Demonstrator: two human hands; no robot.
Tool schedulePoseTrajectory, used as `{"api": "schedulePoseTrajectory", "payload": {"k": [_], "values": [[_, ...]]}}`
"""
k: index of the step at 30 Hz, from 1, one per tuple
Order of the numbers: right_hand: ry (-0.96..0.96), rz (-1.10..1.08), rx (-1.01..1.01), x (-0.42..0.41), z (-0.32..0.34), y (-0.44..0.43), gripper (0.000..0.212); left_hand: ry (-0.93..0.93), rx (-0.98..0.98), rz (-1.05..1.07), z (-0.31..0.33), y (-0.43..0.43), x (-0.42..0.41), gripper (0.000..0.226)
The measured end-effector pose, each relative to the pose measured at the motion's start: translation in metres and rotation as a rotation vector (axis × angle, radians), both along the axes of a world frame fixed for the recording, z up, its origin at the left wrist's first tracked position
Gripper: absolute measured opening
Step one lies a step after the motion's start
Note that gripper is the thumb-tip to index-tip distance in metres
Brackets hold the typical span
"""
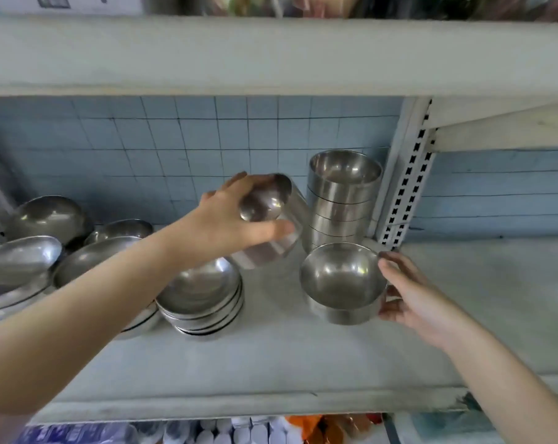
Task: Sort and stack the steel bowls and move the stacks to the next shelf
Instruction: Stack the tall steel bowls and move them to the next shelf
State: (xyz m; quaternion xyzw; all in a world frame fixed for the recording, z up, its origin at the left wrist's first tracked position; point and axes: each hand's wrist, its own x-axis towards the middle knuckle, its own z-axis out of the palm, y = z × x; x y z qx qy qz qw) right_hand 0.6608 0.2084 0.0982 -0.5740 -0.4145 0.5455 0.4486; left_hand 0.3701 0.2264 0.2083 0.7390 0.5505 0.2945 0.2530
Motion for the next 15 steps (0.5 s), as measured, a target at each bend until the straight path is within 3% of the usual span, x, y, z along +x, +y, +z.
{"api": "schedulePoseTrajectory", "payload": {"k": [6, 9, 12, 15], "values": [[-0.073, -0.038, 0.008, 0.040, -0.040, -0.019, 0.018, 0.032, -0.083, -0.052, -0.037, -0.020, 0.075, 0.086], [-0.128, 0.107, 0.052, 0.053, -0.046, -0.025, 0.051, 0.072, -0.095, -0.071, -0.043, -0.030, 0.097, 0.083], [-0.263, 0.249, 0.191, 0.055, -0.045, -0.036, 0.061, 0.126, -0.095, -0.079, -0.043, -0.035, 0.110, 0.084], [-0.293, 0.251, 0.276, 0.056, -0.060, -0.037, 0.082, 0.188, -0.112, -0.070, -0.043, -0.031, 0.123, 0.090]]}}
